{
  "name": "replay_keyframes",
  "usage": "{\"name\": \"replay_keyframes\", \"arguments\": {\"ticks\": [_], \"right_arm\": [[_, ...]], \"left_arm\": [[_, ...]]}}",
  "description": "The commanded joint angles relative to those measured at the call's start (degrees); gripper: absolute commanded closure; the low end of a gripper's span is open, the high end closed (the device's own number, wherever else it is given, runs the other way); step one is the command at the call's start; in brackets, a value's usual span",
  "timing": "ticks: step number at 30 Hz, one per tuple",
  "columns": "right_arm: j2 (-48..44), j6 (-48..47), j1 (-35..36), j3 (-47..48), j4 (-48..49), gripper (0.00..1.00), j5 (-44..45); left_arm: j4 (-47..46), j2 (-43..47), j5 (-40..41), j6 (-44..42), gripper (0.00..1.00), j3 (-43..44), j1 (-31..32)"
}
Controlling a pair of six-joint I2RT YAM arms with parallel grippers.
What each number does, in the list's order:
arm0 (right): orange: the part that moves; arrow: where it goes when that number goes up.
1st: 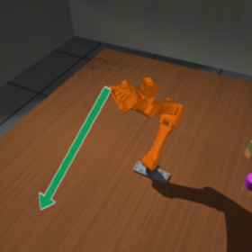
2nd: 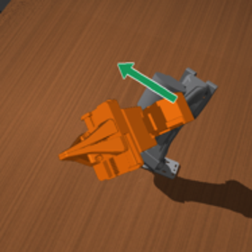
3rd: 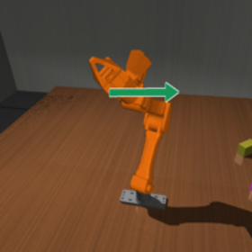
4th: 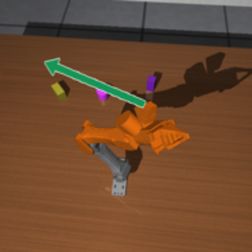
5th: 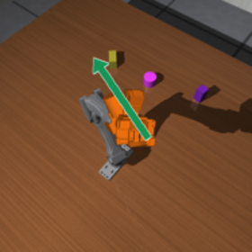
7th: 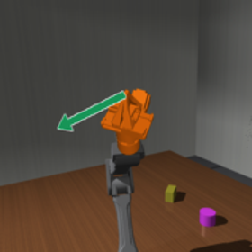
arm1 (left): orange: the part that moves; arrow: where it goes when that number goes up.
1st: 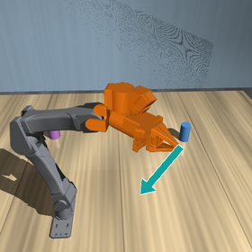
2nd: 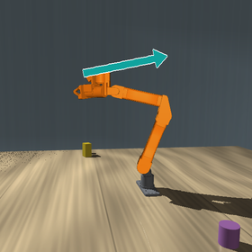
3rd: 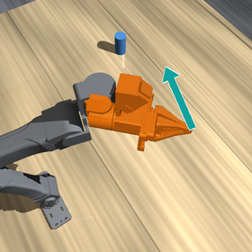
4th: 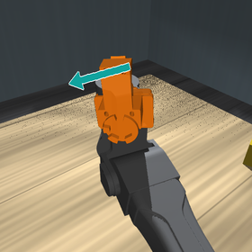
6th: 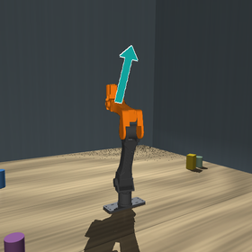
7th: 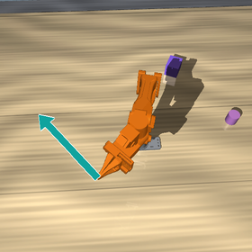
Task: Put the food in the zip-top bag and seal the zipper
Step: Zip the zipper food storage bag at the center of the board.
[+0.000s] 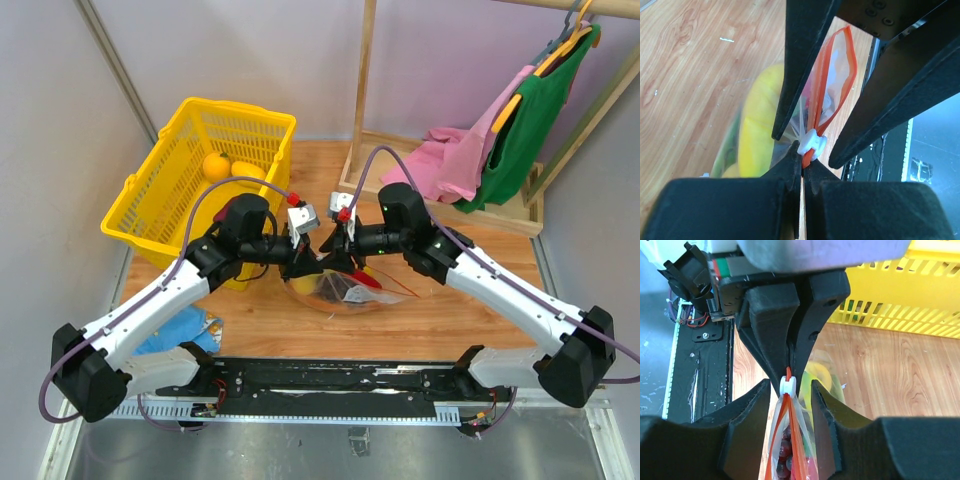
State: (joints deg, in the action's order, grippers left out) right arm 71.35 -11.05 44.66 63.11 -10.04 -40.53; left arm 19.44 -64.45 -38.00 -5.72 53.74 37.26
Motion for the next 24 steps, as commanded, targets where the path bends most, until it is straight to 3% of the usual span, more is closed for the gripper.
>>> {"name": "replay_keyframes", "arguments": {"ticks": [1,5,7,8,16,20,24], "right_arm": [[0.4,0.8,0.8,-1.1,1.4,0.61,-0.4],[-0.2,0.8,0.8,-1.7,0.0,0.61,0.6],[-0.9,-1.3,0.6,-1.9,-1.3,0.97,1.7],[-1.3,-1.8,0.3,-2.0,-1.9,0.99,2.1],[-4.4,-4.9,-1.4,-2.7,-6.4,0.99,3.0],[-4.0,-3.6,-1.4,-2.2,-5.6,0.95,1.8],[-3.4,-1.9,-1.4,-1.7,-3.6,0.99,-0.5]], "left_arm": [[-2.1,2.0,-1.1,0.2,1.00,1.9,0.3],[-2.5,2.3,-1.0,0.5,1.00,1.6,0.3],[-2.7,2.5,-0.8,0.4,1.00,1.2,0.3],[-2.8,2.6,-0.7,0.5,1.00,1.0,0.3],[-4.1,3.7,-0.1,1.4,1.00,-0.7,0.3],[-4.3,3.4,-0.2,1.7,1.00,-0.7,0.3],[-4.9,3.4,-0.3,2.2,1.00,-0.9,0.3]]}}
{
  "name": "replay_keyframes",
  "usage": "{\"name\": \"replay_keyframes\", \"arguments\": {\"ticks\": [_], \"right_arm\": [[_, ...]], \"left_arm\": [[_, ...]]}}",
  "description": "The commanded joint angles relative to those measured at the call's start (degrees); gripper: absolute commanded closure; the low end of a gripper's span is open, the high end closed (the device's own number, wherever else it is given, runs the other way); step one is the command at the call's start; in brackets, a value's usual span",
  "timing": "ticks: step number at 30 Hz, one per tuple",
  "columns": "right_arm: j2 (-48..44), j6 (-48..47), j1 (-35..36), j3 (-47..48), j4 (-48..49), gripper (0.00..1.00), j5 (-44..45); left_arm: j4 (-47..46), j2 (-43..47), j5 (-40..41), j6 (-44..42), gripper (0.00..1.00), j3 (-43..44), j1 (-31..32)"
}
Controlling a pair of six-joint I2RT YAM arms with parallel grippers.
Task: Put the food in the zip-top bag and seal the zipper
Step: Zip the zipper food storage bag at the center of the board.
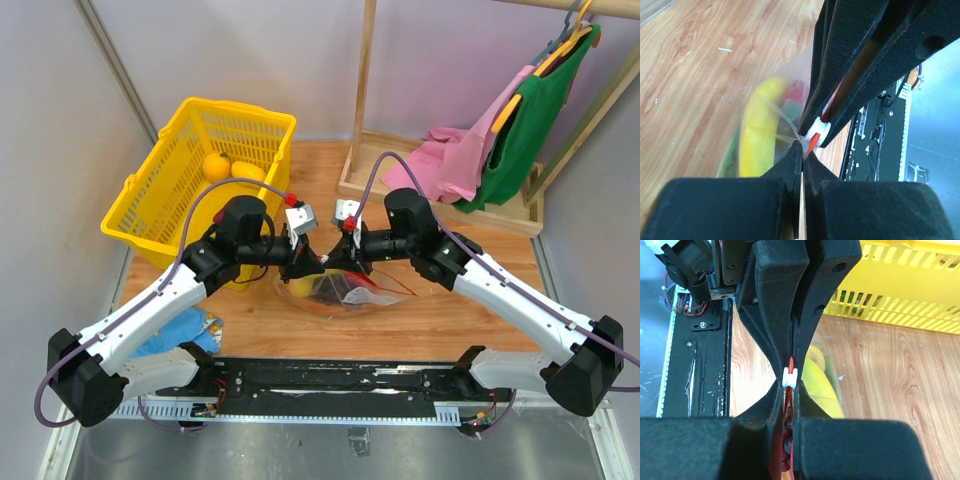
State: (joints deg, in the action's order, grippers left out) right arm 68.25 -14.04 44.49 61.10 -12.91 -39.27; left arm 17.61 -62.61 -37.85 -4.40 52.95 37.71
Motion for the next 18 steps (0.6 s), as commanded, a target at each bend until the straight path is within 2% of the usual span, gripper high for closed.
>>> {"name": "replay_keyframes", "arguments": {"ticks": [1,6,8,13,16,18], "right_arm": [[-0.2,1.4,-1.2,0.4,-0.4,0.99,-2.1],[-0.1,2.3,-1.2,0.4,0.7,0.99,-3.3],[-0.2,2.4,-1.2,0.4,0.7,0.99,-3.6],[-0.6,2.7,-1.2,0.5,0.8,0.99,-4.2],[-0.7,2.8,-1.2,0.4,0.8,0.99,-4.3],[-0.7,3.0,-1.2,0.3,1.0,0.99,-4.5]], "left_arm": [[-3.5,1.7,0.0,1.2,0.97,-0.4,-0.2],[-6.5,2.5,-0.6,2.3,0.66,-2.7,-0.2],[-8.0,2.6,-0.7,2.7,0.61,-3.7,-0.2],[-8.7,1.9,-1.1,2.1,0.57,-5.0,-0.2],[-9.3,1.3,-2.0,2.1,0.59,-5.3,-0.2],[-10.4,0.8,-2.9,2.6,0.64,-5.4,-0.2]]}}
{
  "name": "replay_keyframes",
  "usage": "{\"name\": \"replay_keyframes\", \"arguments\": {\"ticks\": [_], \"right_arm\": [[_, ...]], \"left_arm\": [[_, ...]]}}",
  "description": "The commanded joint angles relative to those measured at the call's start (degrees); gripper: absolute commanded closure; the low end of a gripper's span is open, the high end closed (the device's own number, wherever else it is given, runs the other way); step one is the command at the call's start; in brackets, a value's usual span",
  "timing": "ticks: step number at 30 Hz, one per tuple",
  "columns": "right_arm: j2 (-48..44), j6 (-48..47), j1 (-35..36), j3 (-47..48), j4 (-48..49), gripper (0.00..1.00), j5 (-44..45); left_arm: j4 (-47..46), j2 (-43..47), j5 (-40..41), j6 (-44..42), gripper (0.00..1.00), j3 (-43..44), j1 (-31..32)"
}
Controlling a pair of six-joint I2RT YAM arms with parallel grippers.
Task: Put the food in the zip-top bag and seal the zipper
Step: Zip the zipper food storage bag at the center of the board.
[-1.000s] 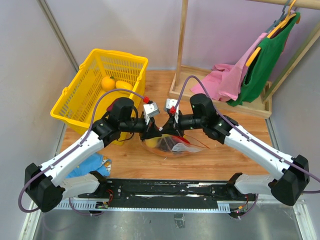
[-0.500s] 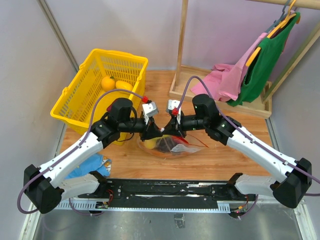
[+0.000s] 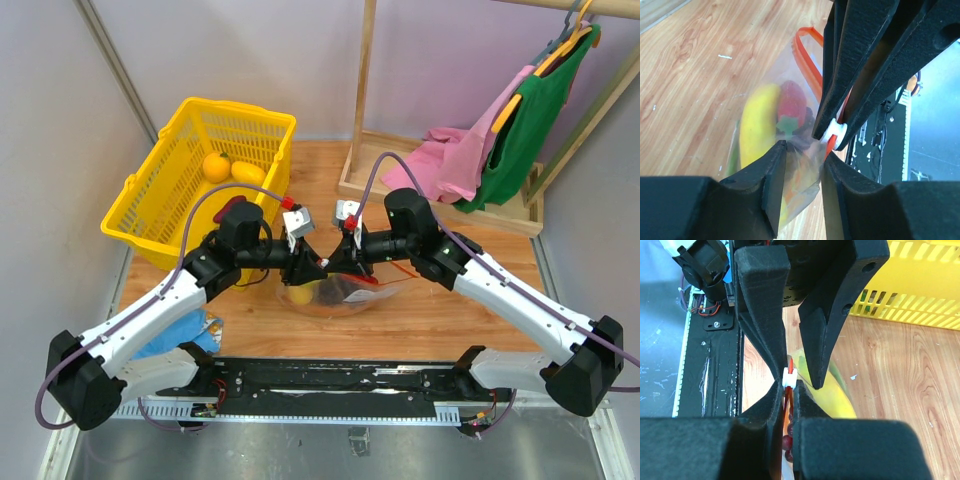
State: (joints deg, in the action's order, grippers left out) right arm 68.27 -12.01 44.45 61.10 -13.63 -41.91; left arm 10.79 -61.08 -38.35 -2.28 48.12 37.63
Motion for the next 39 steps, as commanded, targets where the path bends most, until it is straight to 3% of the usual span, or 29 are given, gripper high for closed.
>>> {"name": "replay_keyframes", "arguments": {"ticks": [1,4,5,12,17,22,28,39], "right_arm": [[-0.7,1.1,-1.1,0.2,1.9,0.99,-1.9],[-0.7,1.3,-1.2,0.2,2.2,0.99,-1.7],[-0.8,1.4,-1.2,0.1,2.3,0.98,-1.4],[-1.5,2.6,-1.2,0.1,3.9,0.76,-0.4],[-1.1,2.7,-1.2,0.5,4.3,0.71,-0.4],[-0.4,2.8,-1.2,0.7,4.3,0.74,-0.6],[-0.1,0.7,-1.1,1.2,1.0,0.96,1.1],[-2.4,-3.0,-1.1,0.0,-5.5,0.99,7.1]], "left_arm": [[-4.2,-1.0,-2.8,0.7,0.68,-0.5,-0.1],[-5.0,-1.5,-3.8,1.2,0.95,-0.5,-0.1],[-5.0,-1.4,-4.1,1.2,0.99,-0.5,-0.1],[-5.5,0.4,-3.7,1.0,1.00,-1.3,-0.1],[-5.1,0.6,-3.5,1.0,1.00,-1.0,-0.1],[-5.1,0.7,-3.1,1.2,1.00,-0.8,-0.1],[-5.0,1.1,-1.9,1.7,1.00,-0.7,-0.1],[-8.3,2.7,-0.4,4.5,1.00,-1.4,-0.1]]}}
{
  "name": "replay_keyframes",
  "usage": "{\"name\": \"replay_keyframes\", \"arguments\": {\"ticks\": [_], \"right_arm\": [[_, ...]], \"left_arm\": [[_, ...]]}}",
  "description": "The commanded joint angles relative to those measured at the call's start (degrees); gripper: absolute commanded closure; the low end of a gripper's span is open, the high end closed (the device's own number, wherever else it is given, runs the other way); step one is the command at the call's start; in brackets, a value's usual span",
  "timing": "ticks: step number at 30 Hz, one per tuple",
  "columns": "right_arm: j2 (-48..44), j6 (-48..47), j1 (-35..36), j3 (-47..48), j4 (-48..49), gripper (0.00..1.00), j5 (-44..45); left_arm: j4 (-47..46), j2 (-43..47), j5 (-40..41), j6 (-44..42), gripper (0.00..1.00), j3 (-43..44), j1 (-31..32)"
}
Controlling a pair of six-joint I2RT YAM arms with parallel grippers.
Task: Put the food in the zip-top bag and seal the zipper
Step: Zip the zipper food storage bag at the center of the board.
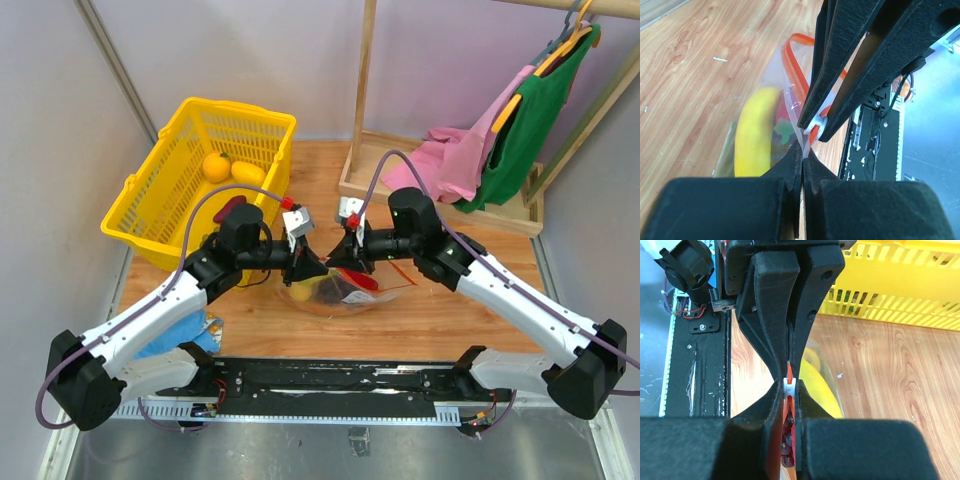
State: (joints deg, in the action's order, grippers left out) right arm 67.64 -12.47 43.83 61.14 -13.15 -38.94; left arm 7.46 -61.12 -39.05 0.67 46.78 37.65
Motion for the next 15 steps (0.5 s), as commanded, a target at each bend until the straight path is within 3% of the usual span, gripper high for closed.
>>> {"name": "replay_keyframes", "arguments": {"ticks": [1,15], "right_arm": [[-1.9,-2.9,-0.6,-0.2,-6.5,0.99,4.6],[-4.6,-4.6,-0.7,-1.1,-10.3,0.99,8.0]], "left_arm": [[-5.0,2.8,0.4,1.7,1.00,-0.2,-0.1],[-5.2,5.1,4.7,2.9,1.00,-1.7,-0.1]]}}
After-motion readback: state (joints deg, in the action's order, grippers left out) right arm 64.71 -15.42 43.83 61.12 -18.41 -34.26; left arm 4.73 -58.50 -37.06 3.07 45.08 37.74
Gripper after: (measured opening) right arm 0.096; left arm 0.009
